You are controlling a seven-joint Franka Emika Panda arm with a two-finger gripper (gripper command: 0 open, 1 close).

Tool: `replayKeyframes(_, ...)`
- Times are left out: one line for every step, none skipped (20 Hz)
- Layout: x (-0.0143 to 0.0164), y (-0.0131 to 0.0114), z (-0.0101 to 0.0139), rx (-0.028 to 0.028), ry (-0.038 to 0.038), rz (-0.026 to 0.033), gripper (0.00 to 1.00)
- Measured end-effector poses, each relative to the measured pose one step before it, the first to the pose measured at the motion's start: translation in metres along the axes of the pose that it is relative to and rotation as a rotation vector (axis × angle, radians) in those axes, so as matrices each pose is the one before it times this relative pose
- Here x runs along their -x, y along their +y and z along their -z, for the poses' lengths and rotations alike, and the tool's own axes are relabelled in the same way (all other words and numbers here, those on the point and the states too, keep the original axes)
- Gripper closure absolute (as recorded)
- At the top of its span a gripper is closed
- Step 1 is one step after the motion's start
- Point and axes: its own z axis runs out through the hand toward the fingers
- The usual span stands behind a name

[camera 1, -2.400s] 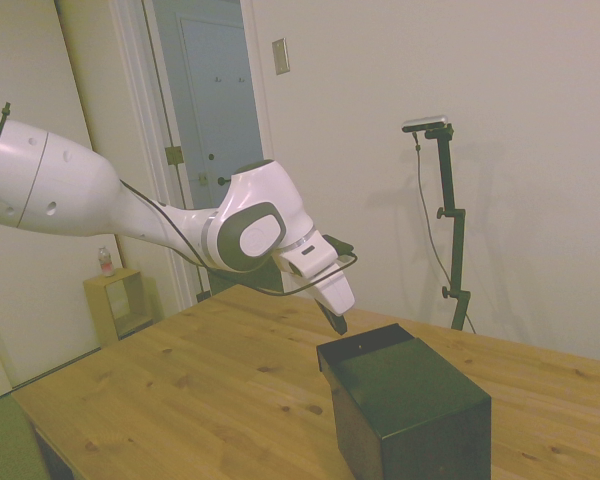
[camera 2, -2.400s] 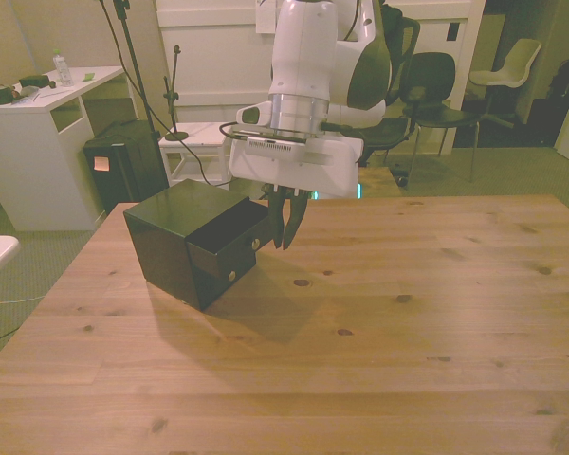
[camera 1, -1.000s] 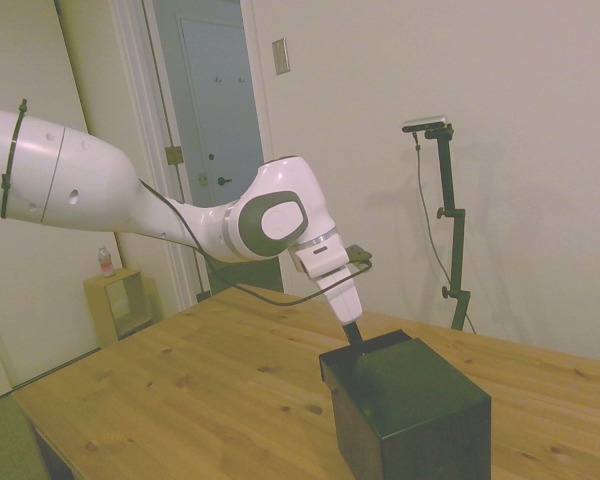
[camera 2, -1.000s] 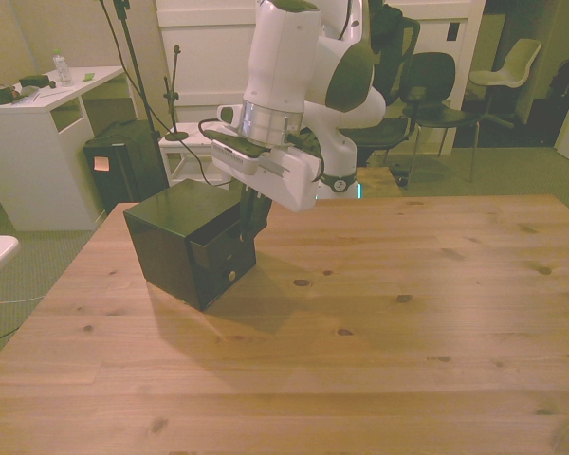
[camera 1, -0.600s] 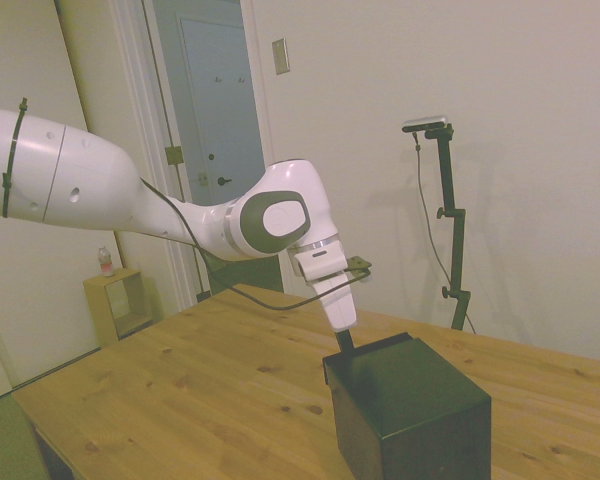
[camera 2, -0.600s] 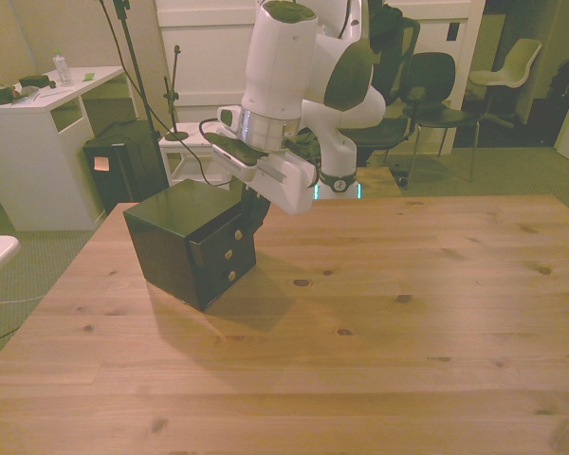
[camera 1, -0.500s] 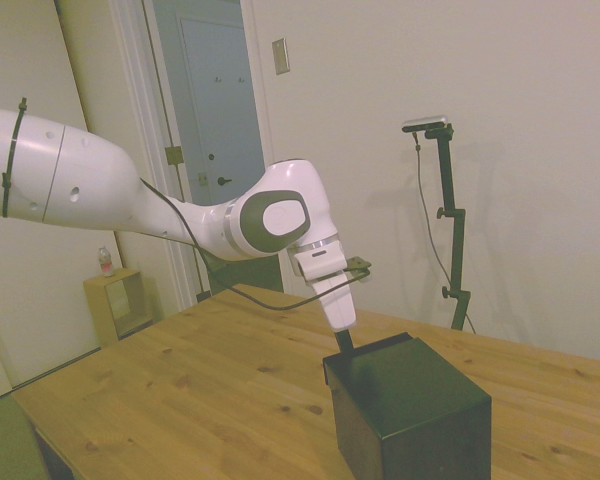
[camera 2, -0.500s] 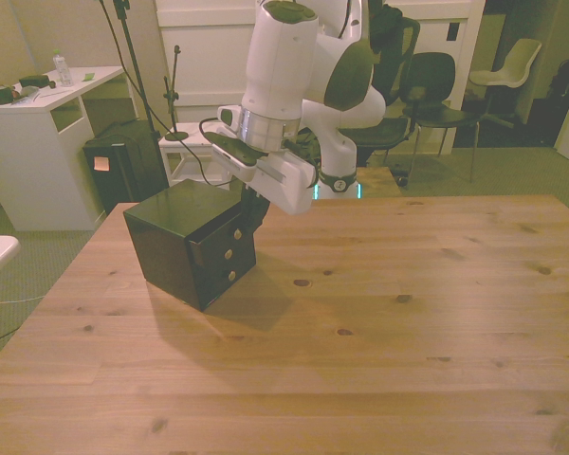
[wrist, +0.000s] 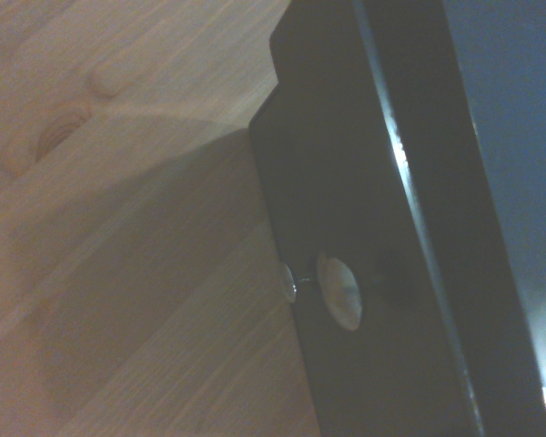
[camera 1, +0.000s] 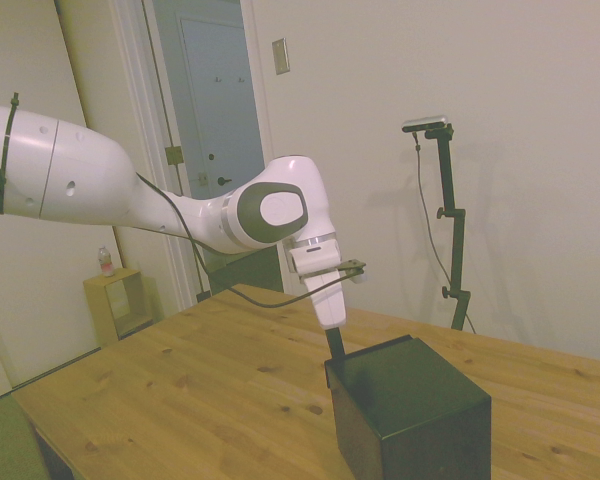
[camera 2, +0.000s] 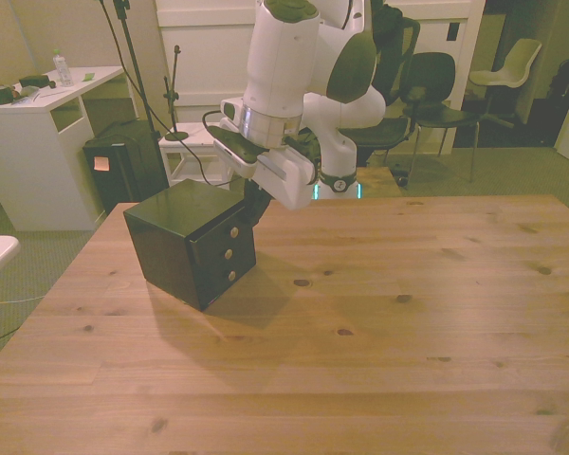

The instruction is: Close the top drawer

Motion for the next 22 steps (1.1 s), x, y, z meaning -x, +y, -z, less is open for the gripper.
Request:
replayKeyframes(-0.00023, 0.00046, 0.00050, 0.00621, -0.00034, -0.00429, 1.00)
replayKeyframes(-0.00060, 0.00021, 0.00093, 0.00690, -0.00028, -0.00349, 1.00)
replayKeyframes(-0.00094, 0.00020, 0.00128, 0.00897, -0.00028, -0.00484, 1.00)
replayKeyframes(-0.00085, -0.00006, 0.00111, 0.00886, -0.00015, -0.00342, 1.00)
replayKeyframes(-0.00084, -0.00012, 0.00105, 0.00684, 0.00001, -0.00324, 1.00)
replayKeyframes(-0.00092, -0.00023, 0.00099, 0.00735, 0.00047, -0.00347, 1.00)
replayKeyframes(-0.00072, -0.00025, 0.00083, 0.00644, 0.00067, -0.00243, 1.00)
replayKeyframes(-0.00058, -0.00031, 0.00041, 0.00567, 0.00013, -0.00167, 1.00)
replayKeyframes(-0.00051, -0.00015, 0.00046, 0.00800, -0.00015, -0.00127, 1.00)
replayKeyframes(-0.00058, -0.00050, 0.00068, 0.00697, 0.00014, -0.00127, 1.00)
replayKeyframes(-0.00037, -0.00054, 0.00031, 0.00733, 0.00004, -0.00086, 1.00)
replayKeyframes(-0.00029, -0.00049, 0.00001, 0.00668, -0.00001, -0.00073, 1.00)
replayKeyframes(-0.00037, -0.00037, 0.00023, 0.00838, -0.00009, -0.00097, 1.00)
replayKeyframes(-0.00042, -0.00047, 0.00031, 0.00645, 0.00003, -0.00099, 1.00)
replayKeyframes(-0.00037, -0.00015, 0.00019, 0.00813, -0.00023, -0.00109, 1.00)
replayKeyframes(-0.00044, -0.00040, 0.00012, 0.00390, 0.00011, -0.00130, 1.00)
replayKeyframes(-0.00052, -0.00045, 0.00001, 0.00454, 0.00008, -0.00139, 1.00)
replayKeyframes(-0.00035, -0.00055, 0.00016, 0.00382, 0.00019, -0.00115, 1.00)
replayKeyframes(-0.00015, -0.00050, -0.00019, 0.00495, 0.00003, -0.00074, 1.00)
replayKeyframes(-0.00002, -0.00016, -0.00018, 0.00624, -0.00054, -0.00127, 1.00)
replayKeyframes(0.00002, -0.00033, -0.00006, 0.00403, -0.00137, -0.00158, 1.00)
replayKeyframes(0.00003, -0.00043, -0.00009, 0.00221, -0.00071, -0.00079, 1.00)
